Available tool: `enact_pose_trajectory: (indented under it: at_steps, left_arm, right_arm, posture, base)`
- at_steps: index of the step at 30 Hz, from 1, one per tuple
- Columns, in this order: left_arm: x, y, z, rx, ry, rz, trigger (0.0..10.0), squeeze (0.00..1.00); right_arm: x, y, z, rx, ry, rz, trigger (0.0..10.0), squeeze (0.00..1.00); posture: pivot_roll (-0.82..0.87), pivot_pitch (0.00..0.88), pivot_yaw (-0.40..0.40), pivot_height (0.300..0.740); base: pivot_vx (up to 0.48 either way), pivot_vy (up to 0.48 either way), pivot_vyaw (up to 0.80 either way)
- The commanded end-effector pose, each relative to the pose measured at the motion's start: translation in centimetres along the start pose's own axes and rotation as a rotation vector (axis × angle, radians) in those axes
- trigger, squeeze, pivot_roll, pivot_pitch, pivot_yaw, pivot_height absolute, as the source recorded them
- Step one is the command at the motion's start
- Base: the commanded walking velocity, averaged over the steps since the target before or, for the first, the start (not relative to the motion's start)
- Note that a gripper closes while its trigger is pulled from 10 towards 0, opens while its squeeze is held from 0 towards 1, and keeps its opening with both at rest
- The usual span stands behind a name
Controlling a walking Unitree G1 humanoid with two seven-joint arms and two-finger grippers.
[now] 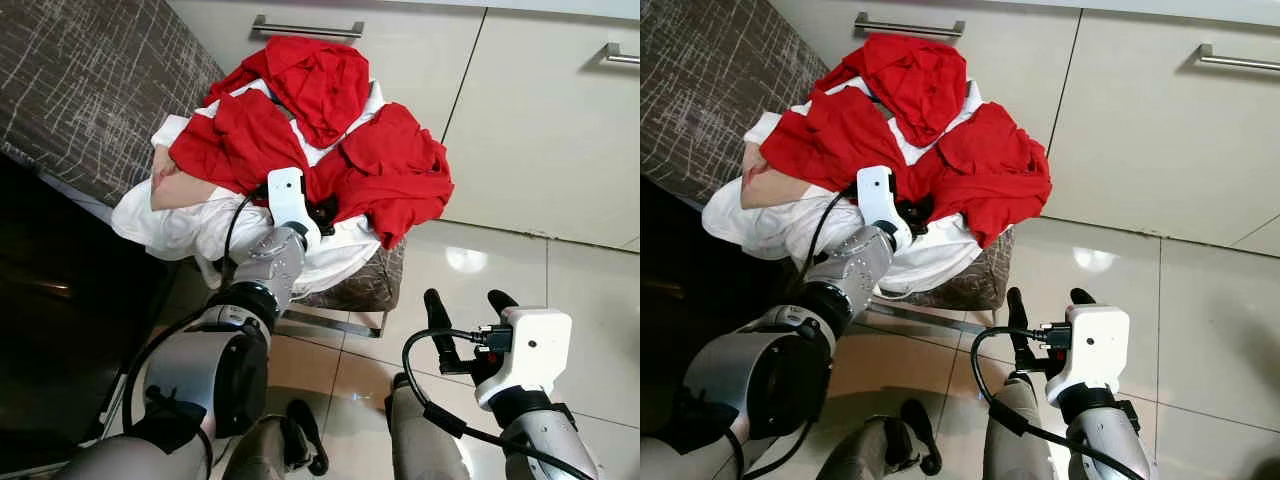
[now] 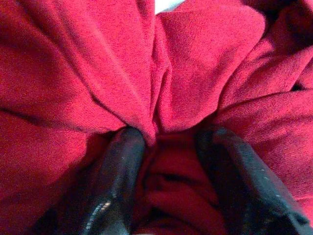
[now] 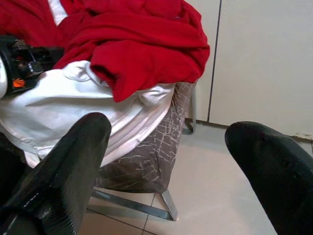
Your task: Clothes washing
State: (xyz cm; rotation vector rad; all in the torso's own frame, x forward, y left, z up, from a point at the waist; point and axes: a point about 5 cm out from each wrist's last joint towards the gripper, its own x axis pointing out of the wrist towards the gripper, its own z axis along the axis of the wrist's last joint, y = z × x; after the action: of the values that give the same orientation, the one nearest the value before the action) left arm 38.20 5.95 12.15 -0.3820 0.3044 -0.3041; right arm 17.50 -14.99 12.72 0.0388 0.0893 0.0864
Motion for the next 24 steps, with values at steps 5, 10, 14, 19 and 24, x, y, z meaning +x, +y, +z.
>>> enact_pose_trajectory:
  at_steps: [5, 10, 14, 19, 24]
  left_arm:
    - [0.2, -1.8, -0.7, -0.111, 0.029, -0.084, 0.0, 0.00]
    - [0.5, -1.6, 3.5, -0.143, -0.122, -0.132, 0.0, 0.00]
    - [0.2, -0.9, 7.5, -0.136, -0.253, -0.146, 0.0, 0.00]
    - [-0.7, -0.6, 12.7, -0.062, -0.417, -0.197, 0.0, 0.00]
    - [-1.2, -1.0, 14.6, 0.045, -0.472, -0.236, 0.0, 0.00]
  right_arm:
    - [0.4, -0.2, -0.7, 0.015, 0.034, 0.003, 10.0, 0.00]
    - [1.6, -0.6, -0.7, 0.009, 0.016, -0.001, 10.0, 0.00]
    - [2.5, -0.7, -0.7, 0.006, 0.000, 0.006, 10.0, 0.00]
    - [4.5, -0.6, -0.4, -0.005, -0.033, 0.040, 10.0, 0.00]
    - [6.2, -0.5, -0.1, -0.006, -0.063, 0.054, 10.0, 0.00]
  posture:
    - [-0.56, 0.274, 0.143, 0.723]
    - [-0.54, 0.230, 0.145, 0.723]
    - [-0.52, 0.207, 0.142, 0.723]
    - [-0.47, 0.139, 0.150, 0.723]
    - [-0.45, 0.088, 0.154, 0.723]
  base:
    - [0.000, 0.000, 0.00]
    - [0.000, 0.000, 0.00]
    - [0.000, 0.000, 0.00]
    - [0.000, 0.000, 0.00]
    - [0.000, 0.000, 0.00]
